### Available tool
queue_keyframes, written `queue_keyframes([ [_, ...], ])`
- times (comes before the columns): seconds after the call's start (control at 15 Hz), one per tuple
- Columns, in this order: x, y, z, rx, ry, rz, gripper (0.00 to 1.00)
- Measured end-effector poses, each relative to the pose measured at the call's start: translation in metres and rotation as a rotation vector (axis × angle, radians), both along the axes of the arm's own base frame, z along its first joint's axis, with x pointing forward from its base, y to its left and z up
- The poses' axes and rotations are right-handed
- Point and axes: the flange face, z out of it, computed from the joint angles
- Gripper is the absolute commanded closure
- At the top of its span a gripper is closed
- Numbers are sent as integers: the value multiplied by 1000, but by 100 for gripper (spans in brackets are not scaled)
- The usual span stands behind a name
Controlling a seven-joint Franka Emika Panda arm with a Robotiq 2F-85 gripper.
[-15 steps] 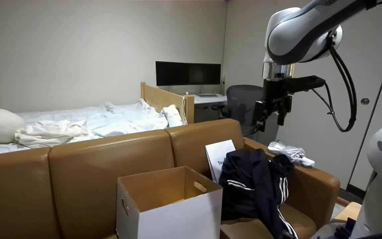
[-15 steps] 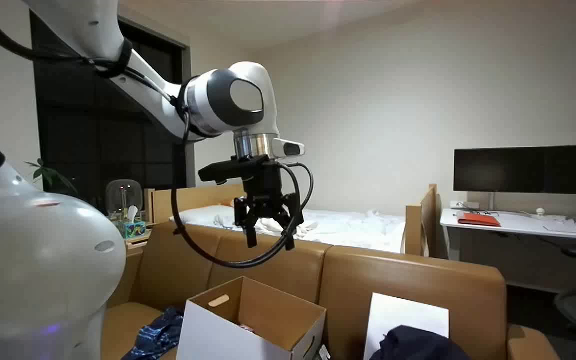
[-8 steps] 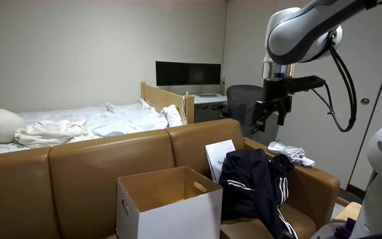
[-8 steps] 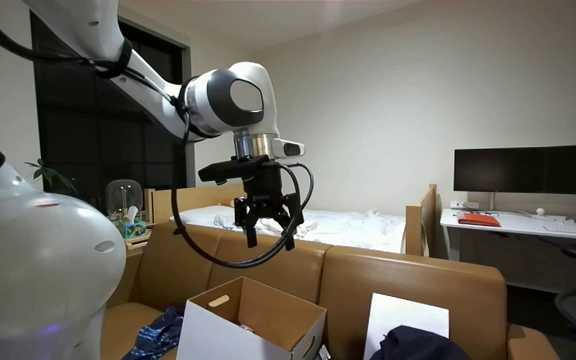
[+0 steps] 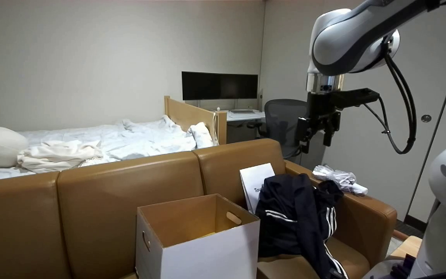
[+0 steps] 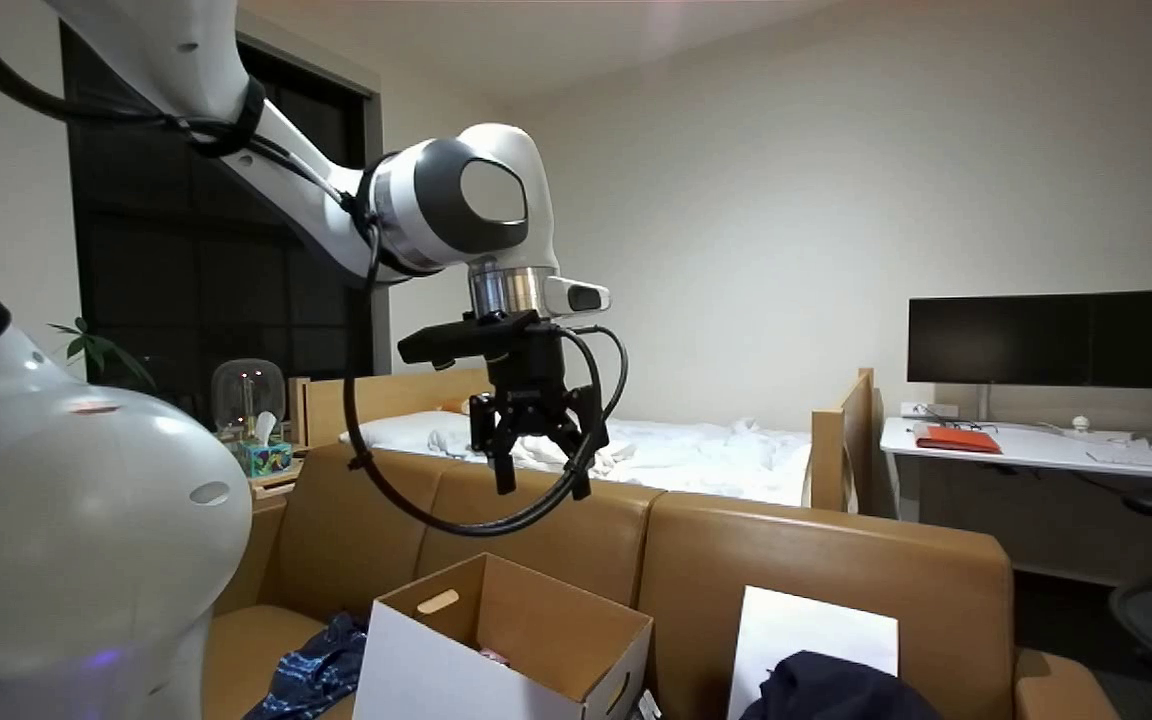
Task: Pick the cloth and put it in the box
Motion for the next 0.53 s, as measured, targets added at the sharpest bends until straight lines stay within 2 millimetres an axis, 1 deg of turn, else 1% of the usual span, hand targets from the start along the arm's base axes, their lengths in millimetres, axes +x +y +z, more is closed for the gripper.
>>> queue_keyframes([
  [0.13,7,-2,0,1,-46,2,0],
  [0.27,20,-7,-5,4,-109,-1,0],
  [0.4,35,-16,-15,0,-176,-8,0],
  [0.53,49,-32,-30,-27,-241,-29,0],
])
